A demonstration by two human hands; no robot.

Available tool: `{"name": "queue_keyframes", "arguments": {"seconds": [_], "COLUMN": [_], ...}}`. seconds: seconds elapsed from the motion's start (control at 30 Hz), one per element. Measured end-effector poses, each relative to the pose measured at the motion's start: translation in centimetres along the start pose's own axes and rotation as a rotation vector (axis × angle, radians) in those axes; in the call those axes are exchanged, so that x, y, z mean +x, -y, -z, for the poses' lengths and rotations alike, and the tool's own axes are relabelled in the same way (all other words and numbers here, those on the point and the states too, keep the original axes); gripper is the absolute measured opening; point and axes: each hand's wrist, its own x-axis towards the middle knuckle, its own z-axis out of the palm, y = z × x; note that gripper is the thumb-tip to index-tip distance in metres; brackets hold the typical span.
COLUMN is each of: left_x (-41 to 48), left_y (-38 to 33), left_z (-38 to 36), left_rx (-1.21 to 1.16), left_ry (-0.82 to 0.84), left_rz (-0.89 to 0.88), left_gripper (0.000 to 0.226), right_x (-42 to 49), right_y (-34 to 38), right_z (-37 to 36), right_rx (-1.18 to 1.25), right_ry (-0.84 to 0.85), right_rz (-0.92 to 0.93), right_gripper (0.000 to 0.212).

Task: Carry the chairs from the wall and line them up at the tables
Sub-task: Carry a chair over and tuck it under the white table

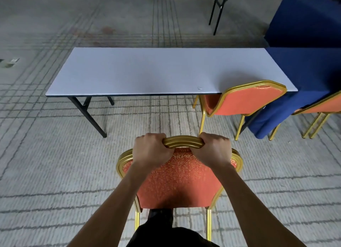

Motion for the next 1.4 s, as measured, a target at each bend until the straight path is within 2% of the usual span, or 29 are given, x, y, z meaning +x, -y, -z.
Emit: {"name": "queue_keyframes", "arguments": {"seconds": [0.37, 0.53, 1.0, 1.17, 1.4], "left_x": [18.7, 26.1, 47.4, 52.0, 54.0], "left_y": [2.6, 2.4, -0.4, -1.6, -1.5], "left_z": [0.9, 0.7, -4.4, -5.3, -7.1], "left_rx": [0.016, 0.017, 0.042, 0.019, -0.009], "left_ry": [0.091, 0.118, 0.077, 0.072, 0.008], "left_rz": [0.034, 0.041, 0.081, 0.1, 0.088], "left_gripper": [0.029, 0.027, 0.04, 0.035, 0.033], "right_x": [17.0, 23.6, 42.0, 46.2, 48.0], "right_y": [-2.3, -4.4, -15.0, -18.0, -20.0], "right_z": [-7.1, -9.2, -17.3, -18.3, -19.6], "right_rx": [-0.02, -0.013, 0.04, 0.074, 0.099], "right_ry": [0.002, 0.019, 0.083, 0.072, 0.043], "right_rz": [-0.068, -0.069, -0.088, -0.09, -0.012], "right_gripper": [0.026, 0.029, 0.032, 0.03, 0.028]}}
